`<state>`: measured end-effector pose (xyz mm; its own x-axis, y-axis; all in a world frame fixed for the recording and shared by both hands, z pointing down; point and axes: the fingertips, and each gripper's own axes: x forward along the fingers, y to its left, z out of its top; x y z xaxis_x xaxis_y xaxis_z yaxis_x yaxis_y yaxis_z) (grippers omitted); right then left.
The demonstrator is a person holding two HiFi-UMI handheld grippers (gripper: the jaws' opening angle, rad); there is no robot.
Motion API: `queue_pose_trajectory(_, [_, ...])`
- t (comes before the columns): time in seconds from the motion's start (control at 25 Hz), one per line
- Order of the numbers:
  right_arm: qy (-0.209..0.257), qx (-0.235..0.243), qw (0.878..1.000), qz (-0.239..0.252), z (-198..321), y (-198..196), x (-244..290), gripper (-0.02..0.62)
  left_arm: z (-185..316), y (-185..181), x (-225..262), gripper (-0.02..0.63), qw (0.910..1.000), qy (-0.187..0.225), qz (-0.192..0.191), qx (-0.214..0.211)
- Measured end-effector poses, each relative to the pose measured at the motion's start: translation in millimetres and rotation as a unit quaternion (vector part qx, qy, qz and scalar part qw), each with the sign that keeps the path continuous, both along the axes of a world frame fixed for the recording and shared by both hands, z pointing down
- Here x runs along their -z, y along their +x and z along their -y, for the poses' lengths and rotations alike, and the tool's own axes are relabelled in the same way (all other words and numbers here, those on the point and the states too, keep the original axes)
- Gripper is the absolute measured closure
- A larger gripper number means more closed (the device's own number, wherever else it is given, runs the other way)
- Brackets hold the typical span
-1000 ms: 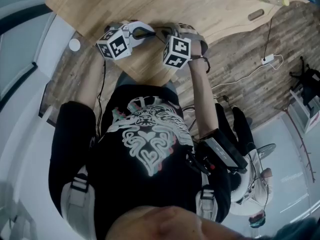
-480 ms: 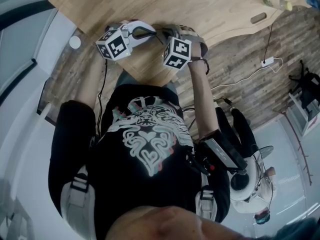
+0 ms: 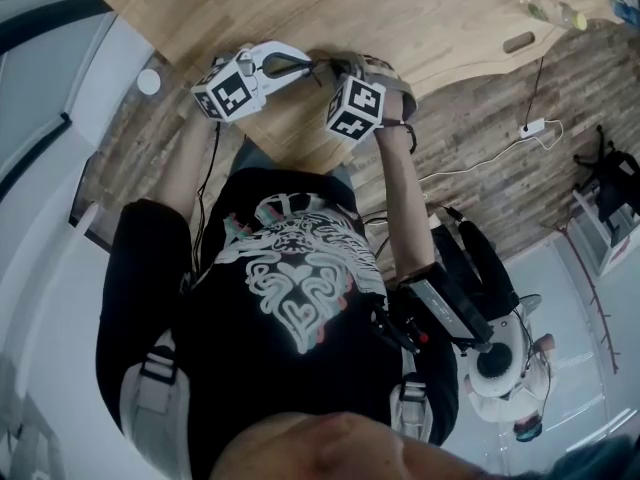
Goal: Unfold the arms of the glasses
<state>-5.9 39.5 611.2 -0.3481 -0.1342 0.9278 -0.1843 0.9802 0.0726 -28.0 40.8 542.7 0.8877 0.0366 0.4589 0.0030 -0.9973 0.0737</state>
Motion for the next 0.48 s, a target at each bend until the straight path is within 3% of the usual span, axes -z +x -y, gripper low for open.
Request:
queue_pose_trajectory(0.24, [0.008,0.023,0.999,-0.022,-0.4,2.5,-2.4,0.592,0.5,-0.4,-5.9,0.615,0.9999,-0.004,0.011,-0.001])
queue_pose_trajectory(0.48, [0.018,-0.004,1.000,0.010,3.6,-0.7,9.2,0.595,0.8,-1.1,-6.2,0.615,0.9999,0.000,0.013,-0.008])
